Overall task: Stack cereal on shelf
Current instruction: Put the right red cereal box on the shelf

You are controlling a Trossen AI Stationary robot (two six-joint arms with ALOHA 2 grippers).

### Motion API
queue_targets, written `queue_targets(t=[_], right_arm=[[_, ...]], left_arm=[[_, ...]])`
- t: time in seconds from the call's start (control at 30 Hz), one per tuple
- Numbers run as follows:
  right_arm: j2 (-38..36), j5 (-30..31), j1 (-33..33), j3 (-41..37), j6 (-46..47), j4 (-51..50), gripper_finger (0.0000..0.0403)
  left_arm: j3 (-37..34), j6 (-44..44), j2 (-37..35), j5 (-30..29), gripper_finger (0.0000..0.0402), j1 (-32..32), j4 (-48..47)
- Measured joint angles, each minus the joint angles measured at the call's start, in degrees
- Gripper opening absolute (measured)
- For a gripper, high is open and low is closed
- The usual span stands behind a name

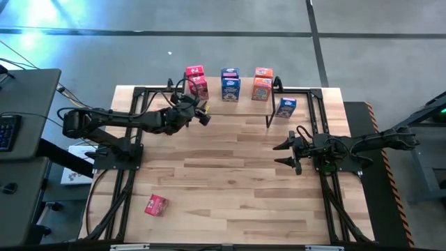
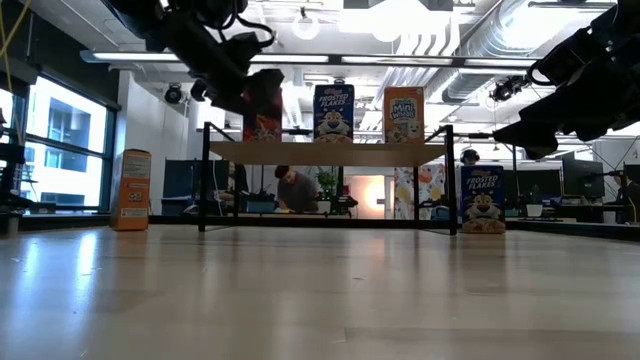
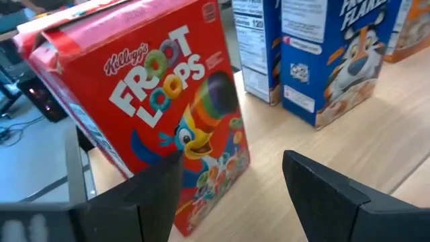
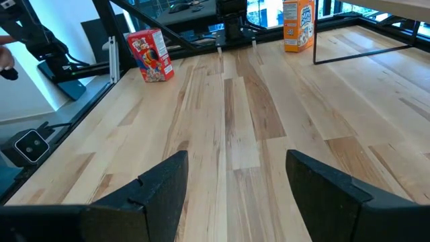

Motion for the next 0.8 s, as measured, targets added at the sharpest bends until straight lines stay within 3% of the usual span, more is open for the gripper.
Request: queue_targets(t=[0.5,0.8], right_arm=[[-0.01,0.00,0.00,0.00,0.01,0.00,0.0244],[-0.01,-0.01,0.00,0.00,0.01,0.00,0.0244]], left_arm=[[0.00,-4.52,0.00,-2.94,0.0246,-0.54,-3.99],[0.00,-4.95,-0.01,-2.54,0.0246,-4.09,5.79]])
